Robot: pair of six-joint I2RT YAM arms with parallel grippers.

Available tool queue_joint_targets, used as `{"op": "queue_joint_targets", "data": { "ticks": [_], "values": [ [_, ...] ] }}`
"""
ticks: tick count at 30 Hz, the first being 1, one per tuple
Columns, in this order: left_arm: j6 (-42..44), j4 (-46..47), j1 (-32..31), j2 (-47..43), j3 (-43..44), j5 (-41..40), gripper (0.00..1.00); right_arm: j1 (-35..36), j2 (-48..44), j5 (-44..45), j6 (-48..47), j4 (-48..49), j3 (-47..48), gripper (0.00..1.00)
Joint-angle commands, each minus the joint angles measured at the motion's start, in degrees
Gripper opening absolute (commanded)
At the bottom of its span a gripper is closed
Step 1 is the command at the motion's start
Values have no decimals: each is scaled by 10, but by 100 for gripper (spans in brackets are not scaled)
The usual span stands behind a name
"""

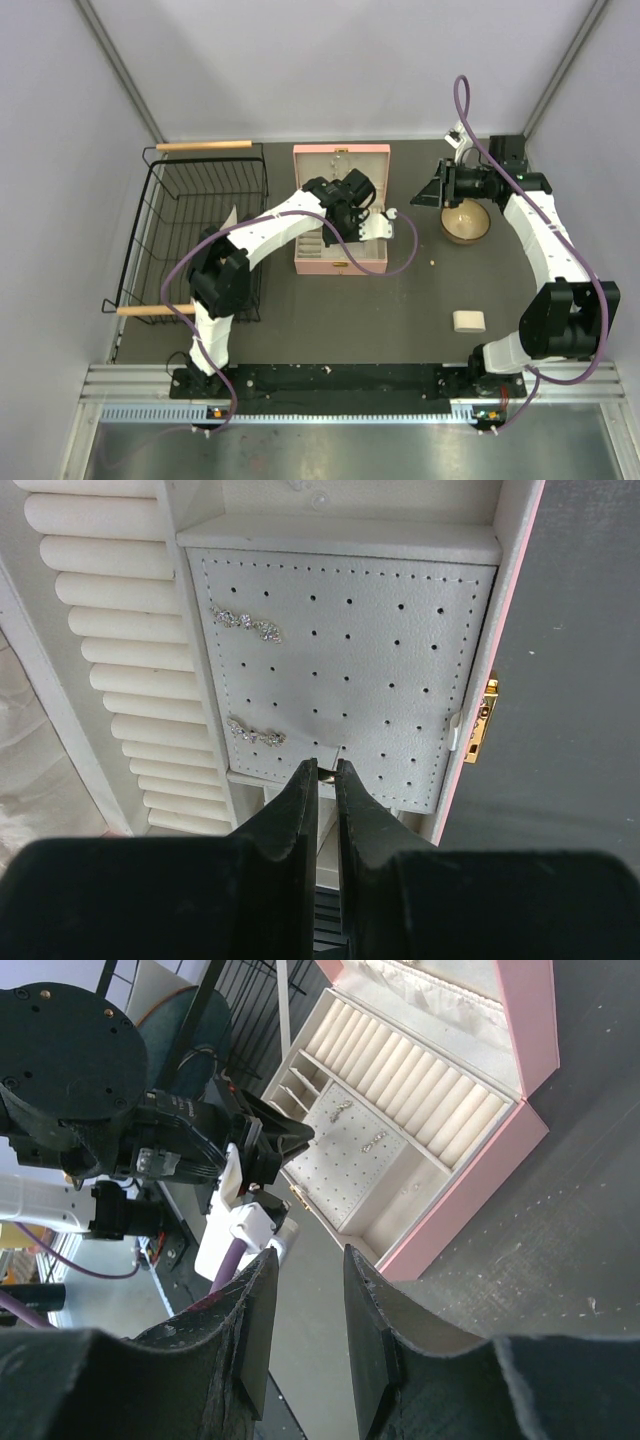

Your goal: Organize the mixed jewelry

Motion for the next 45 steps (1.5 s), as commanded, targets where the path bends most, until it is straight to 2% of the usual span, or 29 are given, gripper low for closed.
{"op": "queue_joint_targets", "data": {
  "ticks": [1,45],
  "values": [
    [3,8,6,-14,-6,1,0,-7,-20,-14,-10,14,2,33],
    [5,7,10,-26,-13,1,0,-7,-15,-20,-8,14,-1,33]
  ]
}}
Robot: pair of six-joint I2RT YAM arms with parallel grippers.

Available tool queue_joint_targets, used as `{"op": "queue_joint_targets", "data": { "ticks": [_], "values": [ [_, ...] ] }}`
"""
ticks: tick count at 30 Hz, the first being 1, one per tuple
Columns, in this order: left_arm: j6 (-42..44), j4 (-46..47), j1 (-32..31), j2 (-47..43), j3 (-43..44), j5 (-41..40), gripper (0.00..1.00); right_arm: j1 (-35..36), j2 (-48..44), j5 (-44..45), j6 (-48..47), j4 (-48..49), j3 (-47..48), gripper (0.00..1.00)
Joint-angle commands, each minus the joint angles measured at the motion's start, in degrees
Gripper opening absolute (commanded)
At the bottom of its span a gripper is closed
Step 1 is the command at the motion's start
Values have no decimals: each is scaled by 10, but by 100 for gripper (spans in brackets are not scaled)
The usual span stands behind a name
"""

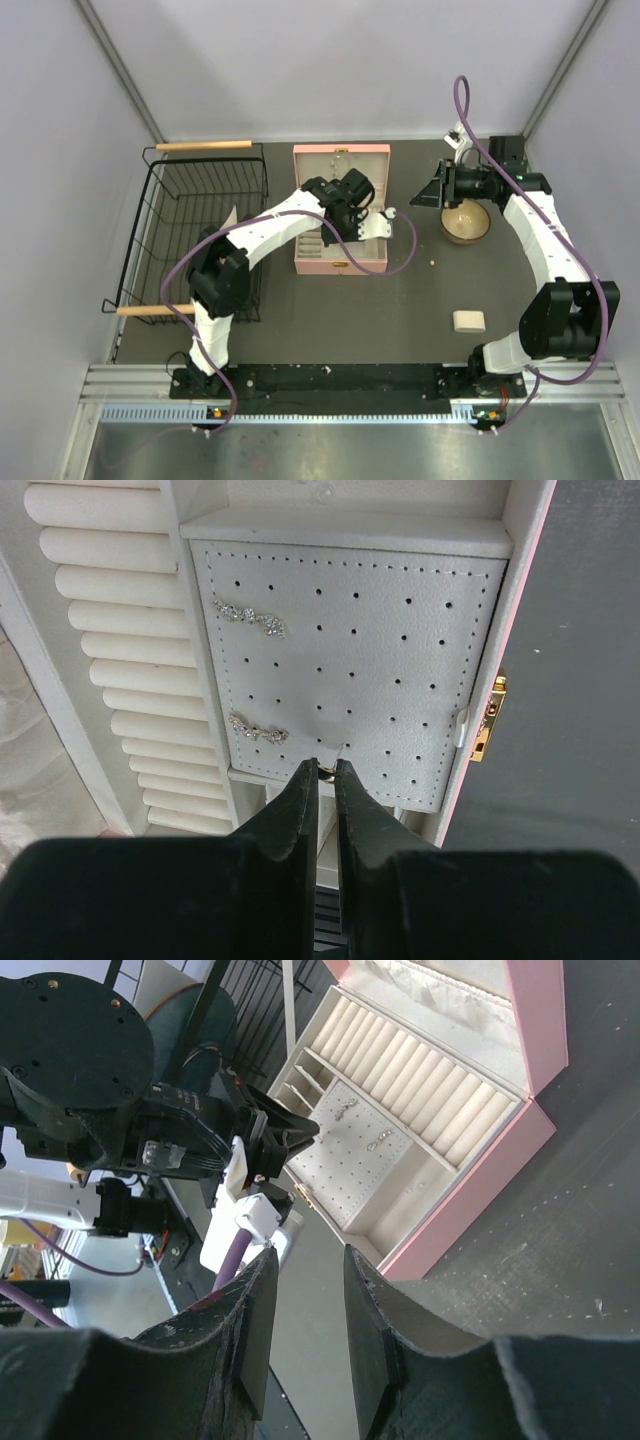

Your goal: Organize the mixed jewelry

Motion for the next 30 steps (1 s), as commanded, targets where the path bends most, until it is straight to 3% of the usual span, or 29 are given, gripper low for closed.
{"op": "queue_joint_targets", "data": {
  "ticks": [1,30],
  "values": [
    [5,3,7,-25,-8,2,0,-8,-16,-14,-9,13,0,33],
    [12,-4,10,-38,-8,-15,0,-7,-10,2,-16,12,2,33]
  ]
}}
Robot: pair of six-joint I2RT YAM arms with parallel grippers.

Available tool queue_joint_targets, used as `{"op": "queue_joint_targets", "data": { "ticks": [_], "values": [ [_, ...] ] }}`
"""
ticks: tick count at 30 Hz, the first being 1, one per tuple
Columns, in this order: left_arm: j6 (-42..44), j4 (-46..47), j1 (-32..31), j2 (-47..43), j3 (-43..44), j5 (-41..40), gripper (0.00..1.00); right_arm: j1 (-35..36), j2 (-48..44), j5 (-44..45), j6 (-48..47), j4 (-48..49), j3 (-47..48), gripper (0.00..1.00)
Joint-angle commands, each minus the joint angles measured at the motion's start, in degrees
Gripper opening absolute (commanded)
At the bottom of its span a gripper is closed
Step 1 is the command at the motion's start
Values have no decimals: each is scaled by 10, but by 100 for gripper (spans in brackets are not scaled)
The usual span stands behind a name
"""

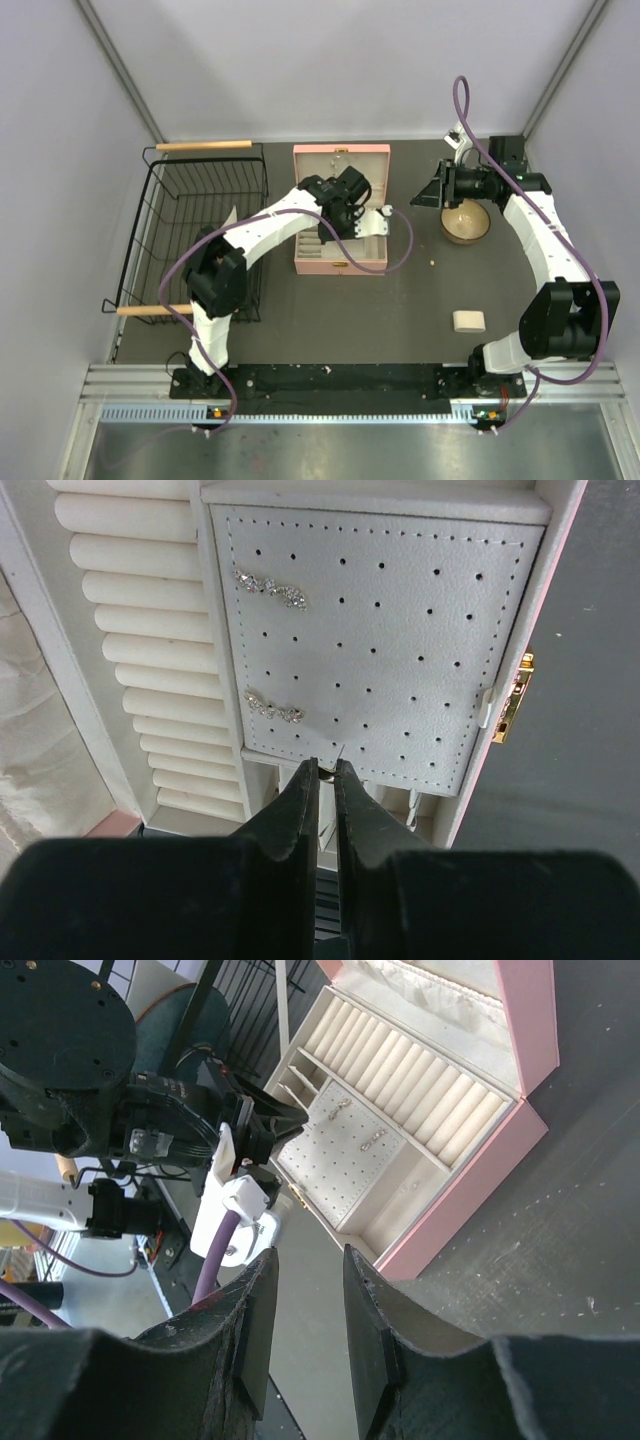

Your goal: Organize the mixed jewelry

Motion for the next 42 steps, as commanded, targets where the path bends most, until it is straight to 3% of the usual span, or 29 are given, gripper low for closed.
{"op": "queue_joint_targets", "data": {
  "ticks": [1,42],
  "values": [
    [8,-4,4,-31,-8,-7,0,-8,-10,-3,-11,12,2,33],
    [1,-13,4,-22,-16,21,0,-7,-8,-6,-13,14,-4,33]
  ]
}}
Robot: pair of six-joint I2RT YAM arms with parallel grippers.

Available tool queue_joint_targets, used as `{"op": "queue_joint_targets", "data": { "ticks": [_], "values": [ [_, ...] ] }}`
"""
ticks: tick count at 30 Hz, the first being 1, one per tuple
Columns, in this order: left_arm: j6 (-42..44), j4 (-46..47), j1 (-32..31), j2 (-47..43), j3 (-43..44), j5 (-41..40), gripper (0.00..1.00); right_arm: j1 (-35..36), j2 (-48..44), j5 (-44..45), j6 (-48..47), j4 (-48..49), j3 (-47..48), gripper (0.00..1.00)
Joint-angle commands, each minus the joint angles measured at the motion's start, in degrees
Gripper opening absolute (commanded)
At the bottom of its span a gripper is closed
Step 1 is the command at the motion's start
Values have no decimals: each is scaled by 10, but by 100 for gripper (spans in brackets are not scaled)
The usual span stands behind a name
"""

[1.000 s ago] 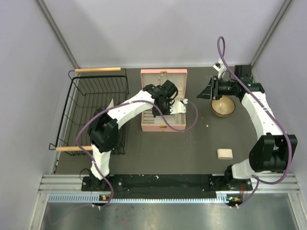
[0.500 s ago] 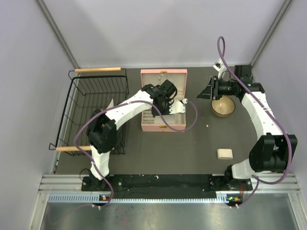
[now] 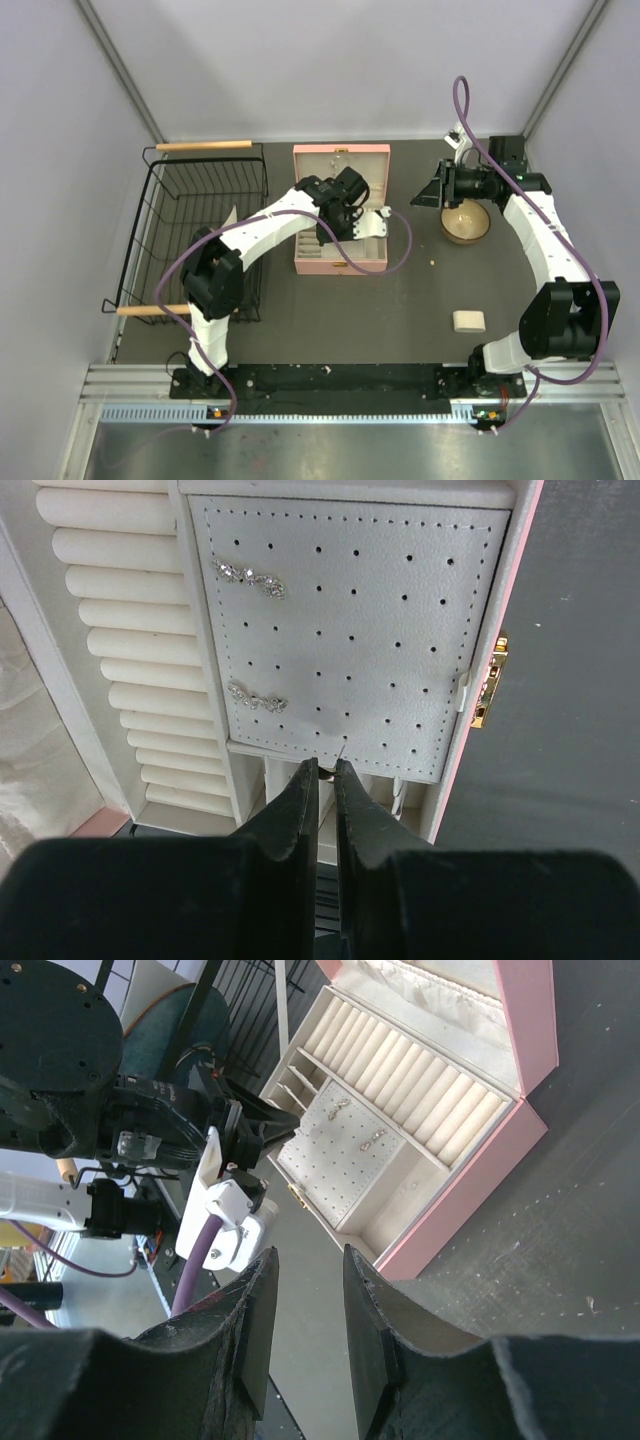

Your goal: Organize the mixed jewelry

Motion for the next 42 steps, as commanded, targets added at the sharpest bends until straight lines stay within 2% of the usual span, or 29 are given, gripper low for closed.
{"op": "queue_joint_targets", "data": {
  "ticks": [1,42],
  "values": [
    [-1,-7,3,-9,-2,12,0,-7,-9,-7,-11,13,-5,33],
    [7,-4,2,18,-8,14,0,-7,-12,-5,-10,12,0,33]
  ]
}}
